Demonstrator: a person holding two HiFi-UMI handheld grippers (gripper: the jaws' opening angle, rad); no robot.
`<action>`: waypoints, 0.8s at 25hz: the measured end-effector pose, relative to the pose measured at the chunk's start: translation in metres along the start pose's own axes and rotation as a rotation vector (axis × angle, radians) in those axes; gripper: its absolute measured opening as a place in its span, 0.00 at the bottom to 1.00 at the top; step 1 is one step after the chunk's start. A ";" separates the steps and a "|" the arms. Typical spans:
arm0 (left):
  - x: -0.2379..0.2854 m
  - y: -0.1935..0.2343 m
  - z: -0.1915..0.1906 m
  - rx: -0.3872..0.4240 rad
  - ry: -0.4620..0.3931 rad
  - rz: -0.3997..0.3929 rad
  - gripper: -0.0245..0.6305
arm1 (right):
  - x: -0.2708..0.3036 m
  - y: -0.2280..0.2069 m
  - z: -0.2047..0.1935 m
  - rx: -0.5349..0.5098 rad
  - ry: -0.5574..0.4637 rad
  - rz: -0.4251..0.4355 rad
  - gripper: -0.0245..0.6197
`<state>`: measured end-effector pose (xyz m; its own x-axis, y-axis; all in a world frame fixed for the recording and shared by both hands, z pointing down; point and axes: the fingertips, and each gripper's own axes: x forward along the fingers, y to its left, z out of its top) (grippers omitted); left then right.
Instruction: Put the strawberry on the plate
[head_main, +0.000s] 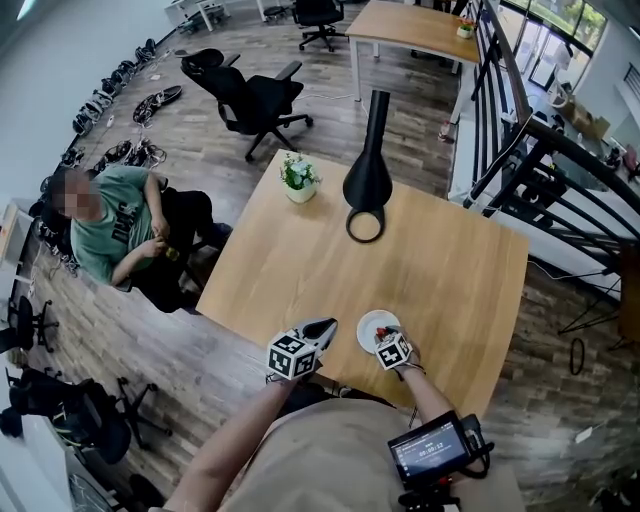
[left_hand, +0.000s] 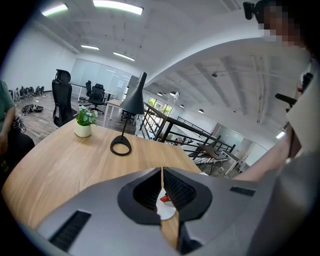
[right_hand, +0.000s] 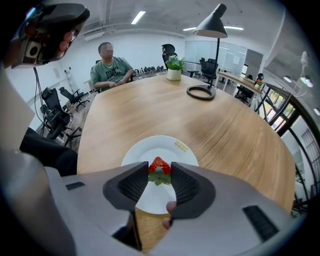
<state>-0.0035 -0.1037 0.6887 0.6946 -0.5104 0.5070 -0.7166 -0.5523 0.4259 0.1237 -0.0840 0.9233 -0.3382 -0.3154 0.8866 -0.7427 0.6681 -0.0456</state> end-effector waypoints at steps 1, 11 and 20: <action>0.000 0.000 0.000 0.000 0.001 -0.001 0.04 | 0.003 0.000 0.000 -0.004 0.004 -0.001 0.26; -0.003 0.003 0.002 -0.007 0.003 0.008 0.04 | 0.013 0.002 -0.003 0.008 0.006 0.012 0.26; 0.004 -0.005 0.002 -0.018 -0.006 -0.010 0.04 | -0.011 -0.001 0.010 0.064 -0.120 0.044 0.40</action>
<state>0.0032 -0.1039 0.6871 0.7024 -0.5087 0.4979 -0.7103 -0.5456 0.4446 0.1226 -0.0877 0.9088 -0.4353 -0.3680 0.8216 -0.7596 0.6400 -0.1157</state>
